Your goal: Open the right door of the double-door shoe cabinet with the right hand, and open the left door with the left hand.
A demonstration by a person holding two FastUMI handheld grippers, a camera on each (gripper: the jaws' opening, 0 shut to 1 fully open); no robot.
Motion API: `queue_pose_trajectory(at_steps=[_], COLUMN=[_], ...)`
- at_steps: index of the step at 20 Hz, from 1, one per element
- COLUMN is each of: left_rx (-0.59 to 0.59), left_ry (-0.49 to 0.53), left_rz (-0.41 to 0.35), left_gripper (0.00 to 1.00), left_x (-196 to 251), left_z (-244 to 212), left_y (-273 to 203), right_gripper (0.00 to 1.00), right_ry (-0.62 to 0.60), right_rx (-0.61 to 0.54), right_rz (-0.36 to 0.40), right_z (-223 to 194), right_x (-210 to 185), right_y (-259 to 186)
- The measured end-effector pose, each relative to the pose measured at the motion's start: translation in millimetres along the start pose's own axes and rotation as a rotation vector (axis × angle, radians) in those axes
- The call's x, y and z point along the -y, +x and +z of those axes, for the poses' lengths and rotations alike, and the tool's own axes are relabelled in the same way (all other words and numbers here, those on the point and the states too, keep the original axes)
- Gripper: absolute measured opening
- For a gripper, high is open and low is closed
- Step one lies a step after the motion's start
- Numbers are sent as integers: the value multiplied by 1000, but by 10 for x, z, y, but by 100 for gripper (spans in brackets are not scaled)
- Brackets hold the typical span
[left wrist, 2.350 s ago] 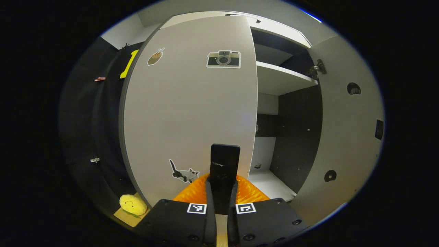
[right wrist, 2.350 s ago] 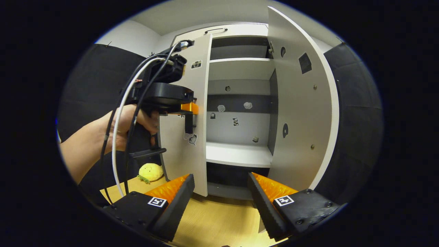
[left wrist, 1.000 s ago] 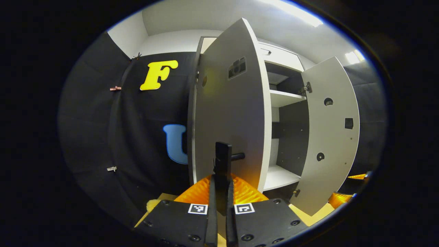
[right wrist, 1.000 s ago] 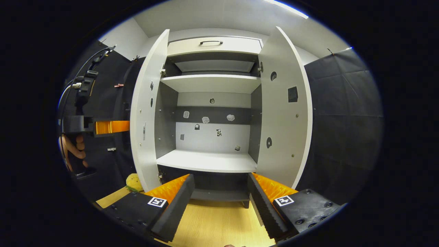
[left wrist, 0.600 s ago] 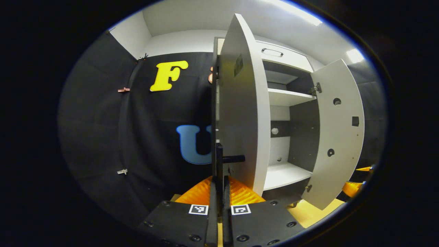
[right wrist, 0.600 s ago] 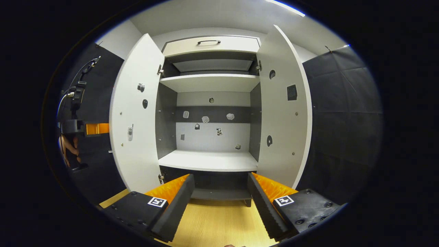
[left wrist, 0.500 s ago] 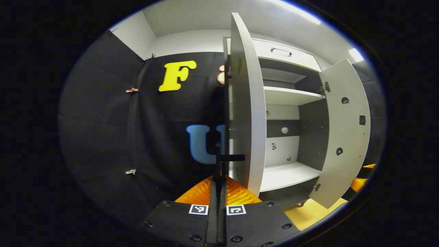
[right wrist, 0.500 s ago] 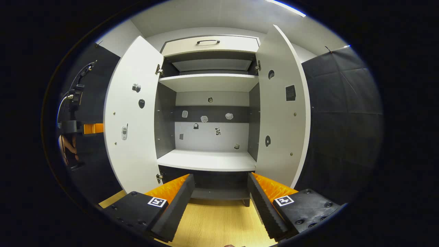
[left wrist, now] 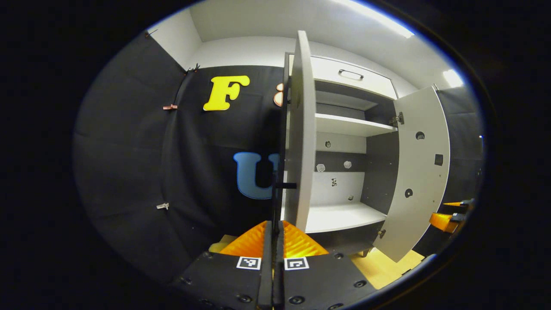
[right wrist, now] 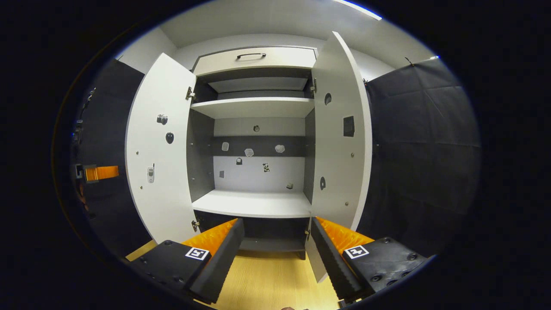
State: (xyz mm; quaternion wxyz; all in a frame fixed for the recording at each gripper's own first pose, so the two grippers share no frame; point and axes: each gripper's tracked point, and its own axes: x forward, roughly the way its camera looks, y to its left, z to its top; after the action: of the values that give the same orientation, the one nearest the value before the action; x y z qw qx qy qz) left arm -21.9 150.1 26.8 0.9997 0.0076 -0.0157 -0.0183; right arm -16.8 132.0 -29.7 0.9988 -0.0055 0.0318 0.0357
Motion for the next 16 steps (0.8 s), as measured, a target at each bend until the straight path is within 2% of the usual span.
queue_pose_trajectory(at_steps=[1, 2, 3, 4, 5, 6, 8, 9, 10, 11, 12, 13, 14, 16], left_rx=[9, 13, 12, 12, 9, 17, 21, 20, 22, 23, 18, 13, 13, 16], left_ry=[-1, -11, -20, -26, -29, -35, -57, -69, -79, -85, -86, -79, -69, -44], left_rz=[15, 17, 14, 20, 30, 27, 27, 35, 41, 44, 53, 68, 84, 99], left_gripper=[10, 8, 19, 22, 33, 36, 50, 60, 63, 75, 79, 93, 96, 96], left_x=[101, 244, 412, 561, 695, 859, 1161, 1274, 1356, 1441, 1503, 1527, 1533, 1537], left_z=[26, 22, 23, 38, 52, 64, 65, 55, 44, 41, 14, -2, -11, 3], left_y=[-51, -86, -126, -174, -219, -257, -336, -387, -432, -473, -497, -535, -556, -570], right_gripper=[98, 98, 98, 98, 98, 98, 98, 98, 100, 98, 98, 98, 98, 98], right_ry=[3, 9, 15, 24, 31, 37, 39, 38, 42, 47, 54, 60, 65, 67], right_rx=[3, 10, 21, 33, 31, 36, 50, 55, 62, 66, 66, 67, 68, 60], right_rz=[7, 18, 31, 42, 51, 64, 76, 84, 92, 98, 104, 108, 108, 108], right_z=[38, 82, 137, 191, 214, 248, 324, 353, 381, 406, 416, 429, 437, 414], right_x=[44, 92, 154, 241, 327, 392, 552, 627, 685, 729, 783, 830, 859, 897], right_y=[-10, -26, -39, -52, -64, -80, -108, -131, -151, -168, -180, -193, -205, -205])
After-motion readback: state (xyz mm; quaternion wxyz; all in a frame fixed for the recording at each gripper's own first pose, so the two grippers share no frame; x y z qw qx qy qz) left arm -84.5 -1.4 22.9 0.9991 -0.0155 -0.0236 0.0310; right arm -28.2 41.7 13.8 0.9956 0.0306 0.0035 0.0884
